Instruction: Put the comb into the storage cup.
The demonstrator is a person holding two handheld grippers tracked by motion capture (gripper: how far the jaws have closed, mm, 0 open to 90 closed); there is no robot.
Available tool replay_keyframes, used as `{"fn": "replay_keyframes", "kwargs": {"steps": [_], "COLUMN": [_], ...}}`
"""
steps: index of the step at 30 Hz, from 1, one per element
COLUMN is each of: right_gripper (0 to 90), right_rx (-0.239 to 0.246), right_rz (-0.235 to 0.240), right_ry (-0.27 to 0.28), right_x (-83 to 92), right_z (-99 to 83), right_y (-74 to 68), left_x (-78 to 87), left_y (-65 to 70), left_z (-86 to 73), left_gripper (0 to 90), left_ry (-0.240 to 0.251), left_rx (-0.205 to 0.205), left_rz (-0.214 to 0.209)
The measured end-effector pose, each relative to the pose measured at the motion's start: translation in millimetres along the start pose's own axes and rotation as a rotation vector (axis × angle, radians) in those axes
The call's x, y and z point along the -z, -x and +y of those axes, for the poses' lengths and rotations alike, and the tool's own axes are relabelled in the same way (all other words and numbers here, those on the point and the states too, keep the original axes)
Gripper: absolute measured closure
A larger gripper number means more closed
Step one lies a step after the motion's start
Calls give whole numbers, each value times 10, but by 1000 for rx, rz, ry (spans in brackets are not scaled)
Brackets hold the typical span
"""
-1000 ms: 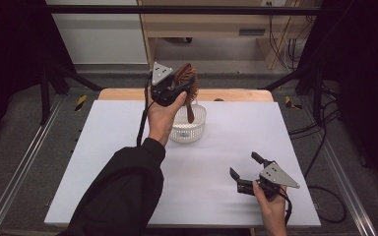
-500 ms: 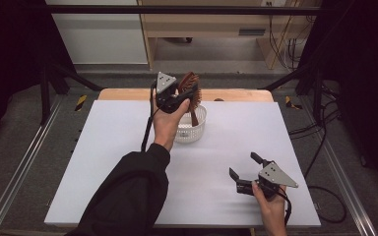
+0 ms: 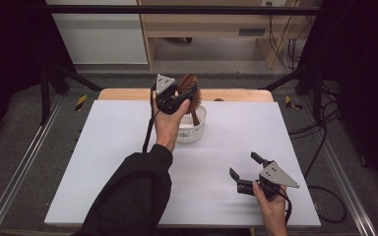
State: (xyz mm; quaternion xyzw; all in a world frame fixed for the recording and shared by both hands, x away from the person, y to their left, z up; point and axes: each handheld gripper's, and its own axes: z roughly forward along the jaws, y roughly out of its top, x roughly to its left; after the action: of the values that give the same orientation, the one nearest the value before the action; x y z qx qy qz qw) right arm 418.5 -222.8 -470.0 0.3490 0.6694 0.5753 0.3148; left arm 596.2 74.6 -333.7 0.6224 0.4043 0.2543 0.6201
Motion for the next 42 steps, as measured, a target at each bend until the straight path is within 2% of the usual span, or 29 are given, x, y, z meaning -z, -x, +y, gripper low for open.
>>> {"fn": "replay_keyframes", "kwargs": {"steps": [9,15,42], "right_gripper": [57,56,54], "right_rx": [1,1,2], "right_rz": [-2,3,2], "right_ry": [0,-3,-8], "right_x": [-5,-8,-11], "right_z": [-4,-5,-11], "right_y": [0,-1,-5], "left_x": [-62,-85,-97], "left_y": [-30,-42,-106], "left_z": [-43,-78,-203], "left_gripper": [501,500,499], "left_ry": [8,31,15], "left_rx": [34,55,55], "left_rz": [4,11,24]}}
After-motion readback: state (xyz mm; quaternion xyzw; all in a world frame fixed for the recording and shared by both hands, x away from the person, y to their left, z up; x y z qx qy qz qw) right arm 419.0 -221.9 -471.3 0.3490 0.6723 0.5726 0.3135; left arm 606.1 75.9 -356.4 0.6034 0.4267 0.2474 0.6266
